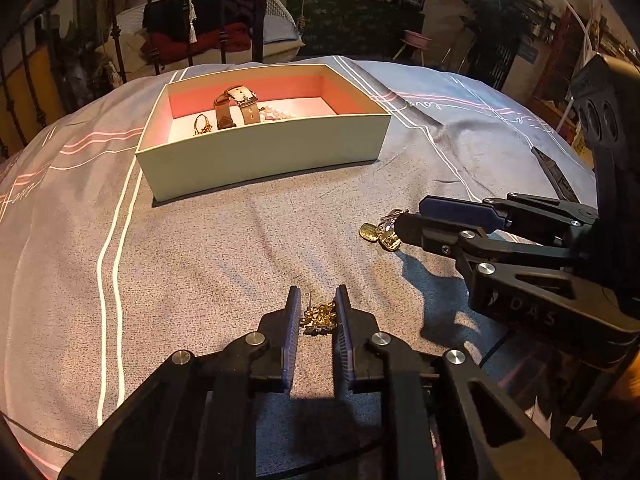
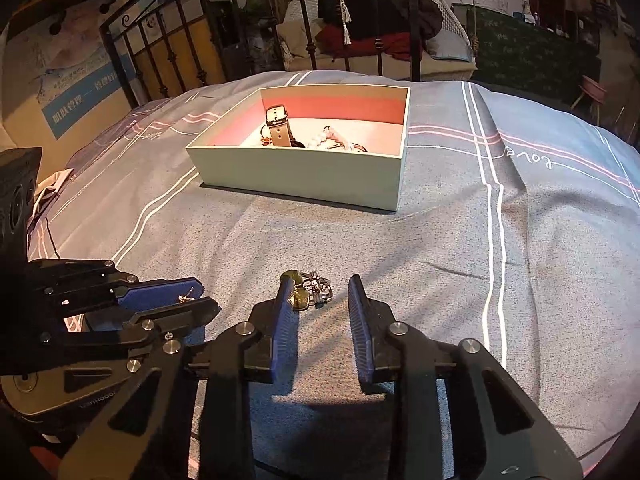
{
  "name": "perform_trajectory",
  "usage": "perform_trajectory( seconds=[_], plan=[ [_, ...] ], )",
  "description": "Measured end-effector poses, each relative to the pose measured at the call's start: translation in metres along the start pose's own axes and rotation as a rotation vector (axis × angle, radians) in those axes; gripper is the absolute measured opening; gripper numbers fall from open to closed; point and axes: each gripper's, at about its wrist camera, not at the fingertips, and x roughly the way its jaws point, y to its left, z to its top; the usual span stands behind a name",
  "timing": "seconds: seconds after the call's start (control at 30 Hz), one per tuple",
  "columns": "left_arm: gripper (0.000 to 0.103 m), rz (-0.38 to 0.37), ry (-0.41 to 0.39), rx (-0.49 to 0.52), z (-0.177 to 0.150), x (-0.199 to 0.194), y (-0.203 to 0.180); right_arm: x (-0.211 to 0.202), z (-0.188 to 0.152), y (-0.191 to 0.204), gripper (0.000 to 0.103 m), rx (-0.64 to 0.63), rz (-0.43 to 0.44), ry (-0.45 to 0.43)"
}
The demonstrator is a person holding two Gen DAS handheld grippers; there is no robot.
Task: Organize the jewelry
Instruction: 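Grasp the gold charm cluster with the left gripper while the right gripper grasps the keychain, then carry the gold charm and keychain over the box with both grippers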
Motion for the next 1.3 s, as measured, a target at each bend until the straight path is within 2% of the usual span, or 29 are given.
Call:
perform_trajectory(
  seconds=[0.2, 0.4, 0.6, 1.07, 1.3],
  plan=[
    [0.017, -0.001, -0.004, -0.008, 0.000, -0.001, 0.001, 0.004, 0.001, 0.007, 0.008, -0.033, -0.013, 0.012],
    [0.017, -0.012, -0.004, -0.049, 0.002, -0.004, 0.009, -0.005, 0.002, 0.009, 0.007, -0.035, -0.016, -0.027],
    [0.017, -0.014, -0.005, -0.074, 0.002, -0.006, 0.016, -0.002, 0.001, 0.009, 0.007, -0.035, -0.023, -0.010],
    [0.017, -0.021, 0.001, -0.062, 0.000, -0.006, 0.014, 0.012, 0.005, 0.014, 0.007, -0.070, -0.044, 0.045],
    [0.017, -0.019, -0.030, -0.057, 0.010, -0.013, 0.017, -0.004, 0.012, 0.019, 0.005, -0.081, -0.042, -0.021]
  ],
)
